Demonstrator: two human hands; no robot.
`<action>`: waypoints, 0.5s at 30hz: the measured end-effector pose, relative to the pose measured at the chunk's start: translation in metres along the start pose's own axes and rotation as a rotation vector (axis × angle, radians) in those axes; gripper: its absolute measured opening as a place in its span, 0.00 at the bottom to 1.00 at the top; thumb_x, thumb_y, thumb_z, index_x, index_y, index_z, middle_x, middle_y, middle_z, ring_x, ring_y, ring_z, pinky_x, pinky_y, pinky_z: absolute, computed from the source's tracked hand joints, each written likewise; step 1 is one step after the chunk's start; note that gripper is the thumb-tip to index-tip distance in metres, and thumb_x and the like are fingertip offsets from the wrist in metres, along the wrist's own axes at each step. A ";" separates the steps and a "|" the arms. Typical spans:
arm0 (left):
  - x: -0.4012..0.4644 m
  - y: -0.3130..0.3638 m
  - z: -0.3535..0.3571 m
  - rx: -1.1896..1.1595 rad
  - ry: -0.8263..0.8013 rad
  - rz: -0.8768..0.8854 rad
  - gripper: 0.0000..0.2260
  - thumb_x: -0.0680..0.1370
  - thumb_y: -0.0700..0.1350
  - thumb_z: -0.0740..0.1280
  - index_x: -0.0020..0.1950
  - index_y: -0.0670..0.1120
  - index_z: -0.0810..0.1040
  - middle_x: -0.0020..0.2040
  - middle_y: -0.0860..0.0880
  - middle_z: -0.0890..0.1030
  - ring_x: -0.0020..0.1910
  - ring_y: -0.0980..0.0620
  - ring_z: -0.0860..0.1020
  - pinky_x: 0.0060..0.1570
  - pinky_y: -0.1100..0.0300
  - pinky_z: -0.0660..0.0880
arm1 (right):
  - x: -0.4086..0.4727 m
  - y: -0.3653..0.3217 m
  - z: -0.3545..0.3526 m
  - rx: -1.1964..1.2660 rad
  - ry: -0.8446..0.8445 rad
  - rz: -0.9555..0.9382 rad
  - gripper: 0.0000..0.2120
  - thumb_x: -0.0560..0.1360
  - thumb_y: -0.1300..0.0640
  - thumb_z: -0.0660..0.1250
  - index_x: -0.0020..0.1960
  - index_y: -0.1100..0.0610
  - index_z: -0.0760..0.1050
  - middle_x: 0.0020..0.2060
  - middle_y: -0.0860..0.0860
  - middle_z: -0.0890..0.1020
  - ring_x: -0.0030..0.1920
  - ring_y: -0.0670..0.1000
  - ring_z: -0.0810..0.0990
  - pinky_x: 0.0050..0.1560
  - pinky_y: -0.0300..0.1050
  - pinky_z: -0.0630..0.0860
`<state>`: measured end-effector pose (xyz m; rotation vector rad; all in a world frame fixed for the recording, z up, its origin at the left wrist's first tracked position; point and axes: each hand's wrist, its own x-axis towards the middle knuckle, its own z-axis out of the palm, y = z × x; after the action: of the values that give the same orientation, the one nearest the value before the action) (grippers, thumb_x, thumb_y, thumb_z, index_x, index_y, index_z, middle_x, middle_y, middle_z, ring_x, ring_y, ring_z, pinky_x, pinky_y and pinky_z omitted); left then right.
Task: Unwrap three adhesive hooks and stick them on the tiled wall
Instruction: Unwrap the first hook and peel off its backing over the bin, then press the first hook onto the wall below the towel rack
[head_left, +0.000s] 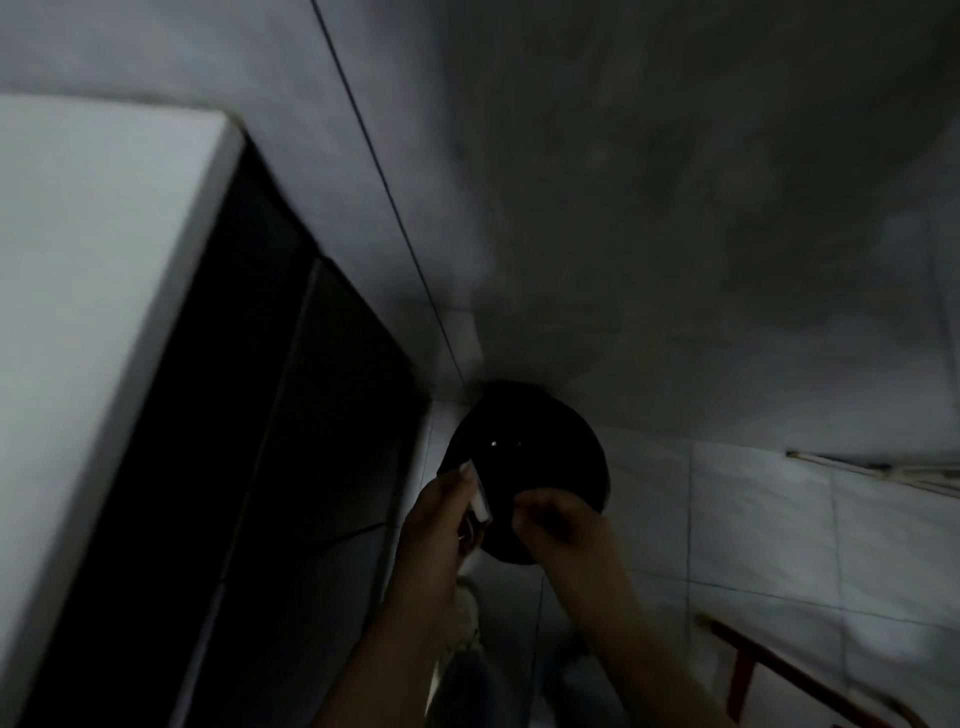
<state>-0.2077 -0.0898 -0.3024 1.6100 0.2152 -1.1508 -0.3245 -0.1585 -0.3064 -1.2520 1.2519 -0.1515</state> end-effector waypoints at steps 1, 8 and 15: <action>-0.006 0.010 0.000 0.020 -0.008 0.014 0.06 0.77 0.48 0.65 0.49 0.50 0.80 0.47 0.49 0.83 0.43 0.56 0.82 0.38 0.66 0.77 | -0.011 -0.017 0.001 0.000 -0.012 -0.018 0.11 0.70 0.60 0.72 0.44 0.44 0.79 0.44 0.44 0.84 0.46 0.43 0.82 0.48 0.38 0.78; -0.068 0.117 0.008 0.031 -0.020 0.183 0.11 0.69 0.52 0.74 0.44 0.45 0.83 0.42 0.44 0.84 0.37 0.57 0.83 0.37 0.63 0.77 | -0.070 -0.154 -0.007 -0.180 0.013 -0.393 0.10 0.70 0.50 0.72 0.46 0.40 0.74 0.45 0.41 0.79 0.48 0.37 0.77 0.49 0.28 0.73; -0.150 0.224 0.024 -0.109 -0.133 0.331 0.18 0.60 0.49 0.75 0.47 0.45 0.83 0.45 0.39 0.85 0.42 0.46 0.83 0.40 0.55 0.79 | -0.123 -0.270 -0.019 -0.226 0.190 -0.703 0.07 0.70 0.54 0.72 0.45 0.43 0.80 0.41 0.41 0.80 0.44 0.37 0.78 0.44 0.28 0.73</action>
<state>-0.1518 -0.1366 -0.0419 1.4043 -0.0736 -0.9672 -0.2480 -0.1926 -0.0208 -1.8741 0.9528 -0.6628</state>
